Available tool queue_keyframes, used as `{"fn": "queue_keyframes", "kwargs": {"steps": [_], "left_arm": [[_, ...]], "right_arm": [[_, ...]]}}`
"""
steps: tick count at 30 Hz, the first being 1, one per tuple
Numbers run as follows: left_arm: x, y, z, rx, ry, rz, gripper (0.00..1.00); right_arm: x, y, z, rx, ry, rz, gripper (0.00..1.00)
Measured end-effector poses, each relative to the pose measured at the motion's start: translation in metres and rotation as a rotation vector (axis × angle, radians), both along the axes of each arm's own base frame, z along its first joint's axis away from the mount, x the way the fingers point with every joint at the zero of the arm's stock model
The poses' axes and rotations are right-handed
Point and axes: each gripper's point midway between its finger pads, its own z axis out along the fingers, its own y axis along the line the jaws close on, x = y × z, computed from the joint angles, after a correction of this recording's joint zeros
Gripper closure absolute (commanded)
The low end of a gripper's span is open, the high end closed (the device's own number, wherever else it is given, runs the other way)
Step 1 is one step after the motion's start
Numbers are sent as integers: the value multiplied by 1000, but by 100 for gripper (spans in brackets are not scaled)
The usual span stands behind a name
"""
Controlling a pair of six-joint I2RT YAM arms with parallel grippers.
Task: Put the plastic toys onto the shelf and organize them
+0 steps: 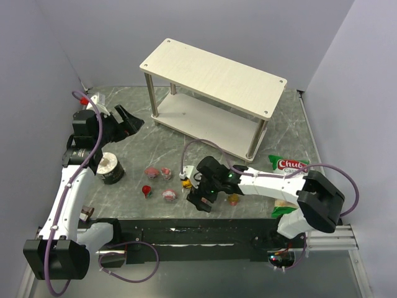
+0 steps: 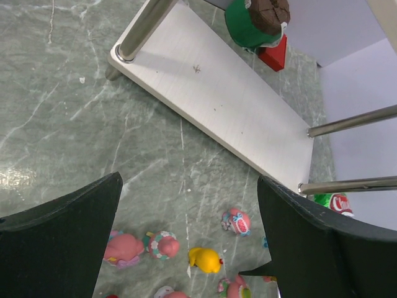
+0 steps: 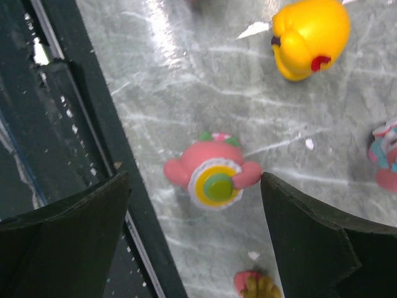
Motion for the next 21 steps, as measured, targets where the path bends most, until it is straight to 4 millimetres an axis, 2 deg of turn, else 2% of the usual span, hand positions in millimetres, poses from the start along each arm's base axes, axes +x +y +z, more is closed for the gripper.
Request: {"fn": "queue_keyframes", "kwargs": {"steps": [11, 21], "left_arm": [[-1, 1, -3, 21, 3, -7, 4], [0, 2, -5, 37, 1, -13, 4]], "right_arm": [[5, 5, -21, -62, 32, 6, 12], [15, 11, -26, -96, 16, 13, 17]]}}
